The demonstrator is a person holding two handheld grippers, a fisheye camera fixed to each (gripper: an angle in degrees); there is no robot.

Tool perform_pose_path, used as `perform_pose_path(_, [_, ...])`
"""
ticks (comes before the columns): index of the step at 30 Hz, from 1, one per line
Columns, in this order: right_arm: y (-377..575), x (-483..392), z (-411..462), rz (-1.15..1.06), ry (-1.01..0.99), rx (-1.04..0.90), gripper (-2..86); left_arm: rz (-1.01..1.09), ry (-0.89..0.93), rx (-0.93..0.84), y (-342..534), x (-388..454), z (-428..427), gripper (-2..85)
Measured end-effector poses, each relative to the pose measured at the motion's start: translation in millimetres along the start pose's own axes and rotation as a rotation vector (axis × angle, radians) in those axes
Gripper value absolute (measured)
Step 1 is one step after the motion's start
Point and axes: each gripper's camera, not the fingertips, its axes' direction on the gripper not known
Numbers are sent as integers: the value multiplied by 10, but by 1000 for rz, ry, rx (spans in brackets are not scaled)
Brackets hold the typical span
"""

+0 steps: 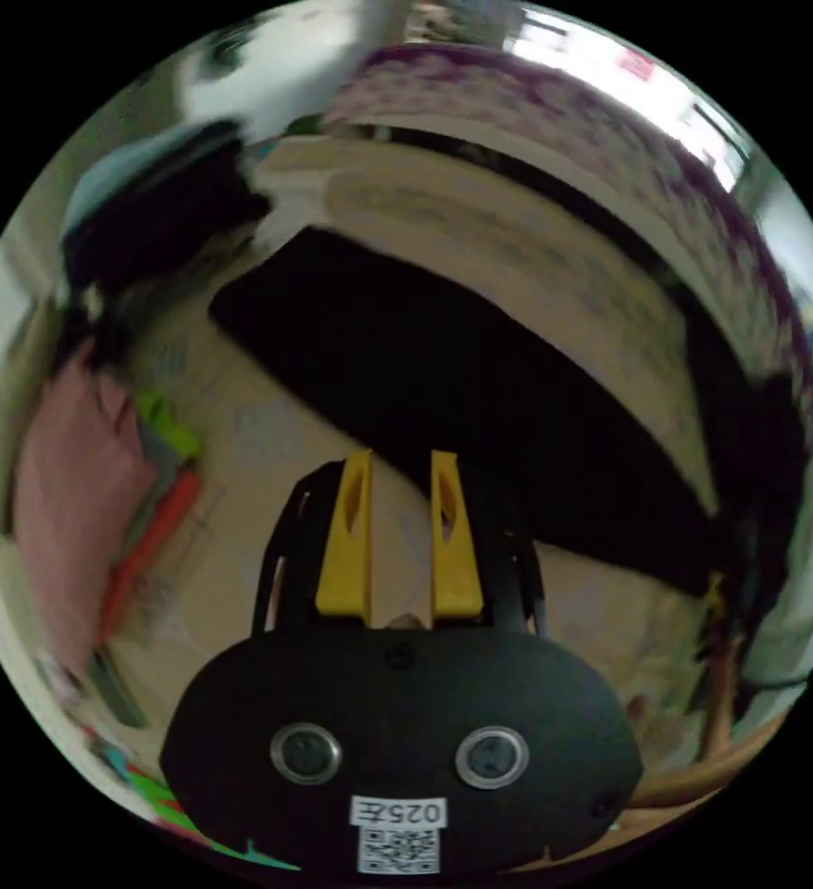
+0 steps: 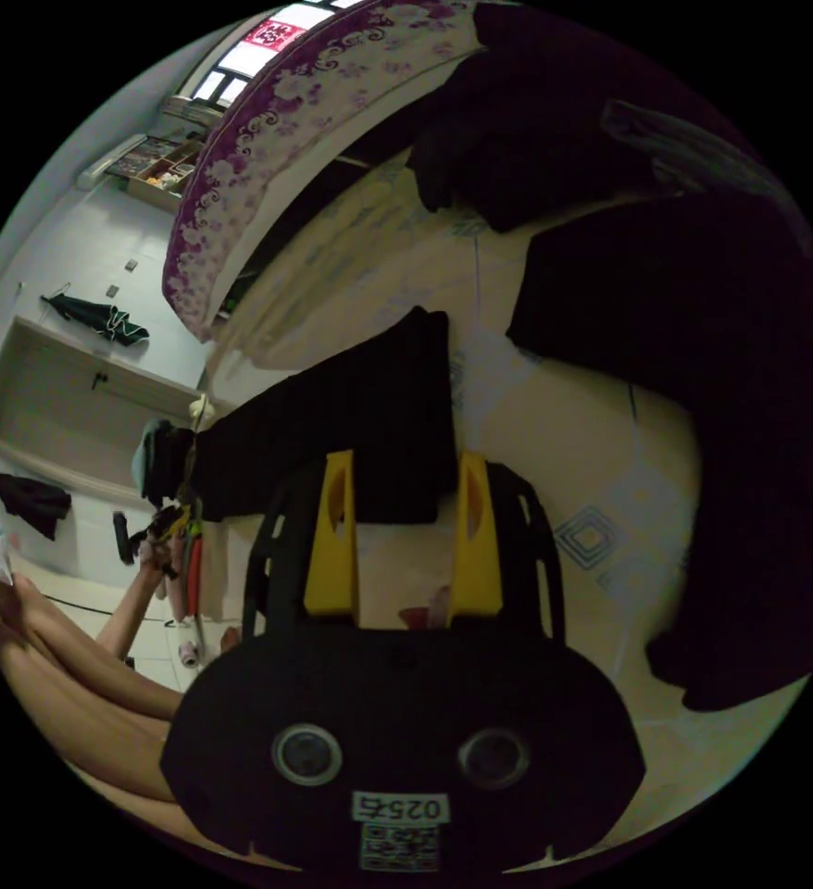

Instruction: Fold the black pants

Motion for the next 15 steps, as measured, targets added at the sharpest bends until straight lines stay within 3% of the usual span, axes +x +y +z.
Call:
perform_pose_path(3, [-107,-110,127,19,40,16,150,-247,189,44,142,-770,148,81])
perform_pose_path(8, [-266,-406,323,35,196,-16,128,-346,294,63,-298,-1048,612,89])
perform_pose_path(10, [-357,-572,466,12,368,-53,84,-377,312,74,-563,-1024,787,62])
perform_pose_path(15, [-518,-756,610,-30,400,-177,51,-223,87,-36,-842,-601,923,12])
